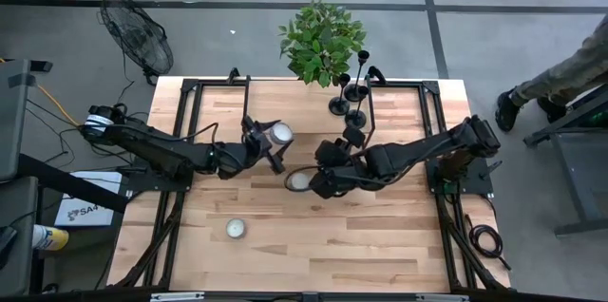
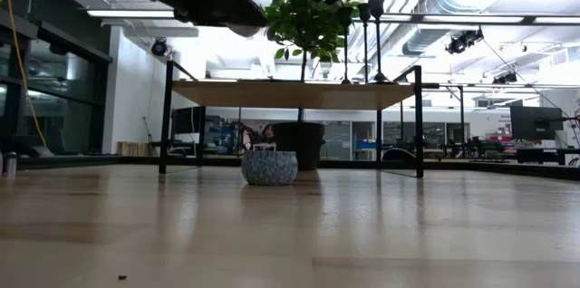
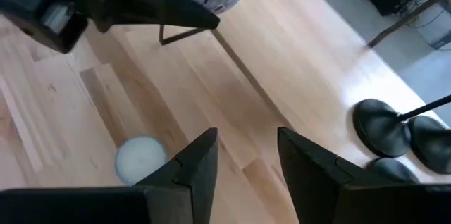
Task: Pick & Place candle stick holders
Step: Put the white scented candle on the shelf
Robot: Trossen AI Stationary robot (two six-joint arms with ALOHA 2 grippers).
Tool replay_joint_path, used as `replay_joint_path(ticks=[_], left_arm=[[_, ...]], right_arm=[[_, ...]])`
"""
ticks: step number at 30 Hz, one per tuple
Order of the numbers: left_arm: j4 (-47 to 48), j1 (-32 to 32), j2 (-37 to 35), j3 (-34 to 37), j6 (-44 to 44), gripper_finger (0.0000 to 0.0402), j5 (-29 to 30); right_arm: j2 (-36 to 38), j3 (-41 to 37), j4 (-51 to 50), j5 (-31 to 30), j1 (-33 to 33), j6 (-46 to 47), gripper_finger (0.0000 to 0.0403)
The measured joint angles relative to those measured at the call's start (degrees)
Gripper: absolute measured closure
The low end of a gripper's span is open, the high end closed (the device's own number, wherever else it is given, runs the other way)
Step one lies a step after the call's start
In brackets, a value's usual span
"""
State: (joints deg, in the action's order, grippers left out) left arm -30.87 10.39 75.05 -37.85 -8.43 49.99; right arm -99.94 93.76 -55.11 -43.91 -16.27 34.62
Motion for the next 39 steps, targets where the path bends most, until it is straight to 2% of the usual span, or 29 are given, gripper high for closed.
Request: replay_joint_path(ticks=[5,14,23,25,30,33,39], left_arm=[[-0.36,-2.48,0.00,0.00,2.36,0.0099,1.32],[-1.17,-10.35,0.00,0.00,8.52,0.0099,-2.94],[-0.92,-16.93,0.02,0.00,8.73,0.0099,-4.30],[-0.99,-18.66,0.02,0.00,8.75,0.0099,-7.30],[-0.67,-24.70,0.02,0.00,5.41,0.0099,-21.57],[-0.27,-28.73,0.02,0.00,3.15,0.0099,-27.42],[-0.25,-36.44,0.02,0.00,2.28,0.0099,-45.25]], right_arm=[[0.00,0.00,0.09,-1.13,-0.82,0.87,0.0261],[0.00,0.00,0.13,-1.82,-0.77,1.39,0.0261],[0.00,0.00,0.15,-2.68,-0.77,1.41,0.0261],[0.00,0.00,0.15,-2.66,-0.77,1.44,0.0261],[0.00,0.00,0.17,-2.24,-0.77,1.43,0.0261],[-0.02,0.02,0.15,-1.69,-0.77,1.41,0.0261],[-0.02,0.02,0.13,-0.69,-0.77,1.14,0.0261]])
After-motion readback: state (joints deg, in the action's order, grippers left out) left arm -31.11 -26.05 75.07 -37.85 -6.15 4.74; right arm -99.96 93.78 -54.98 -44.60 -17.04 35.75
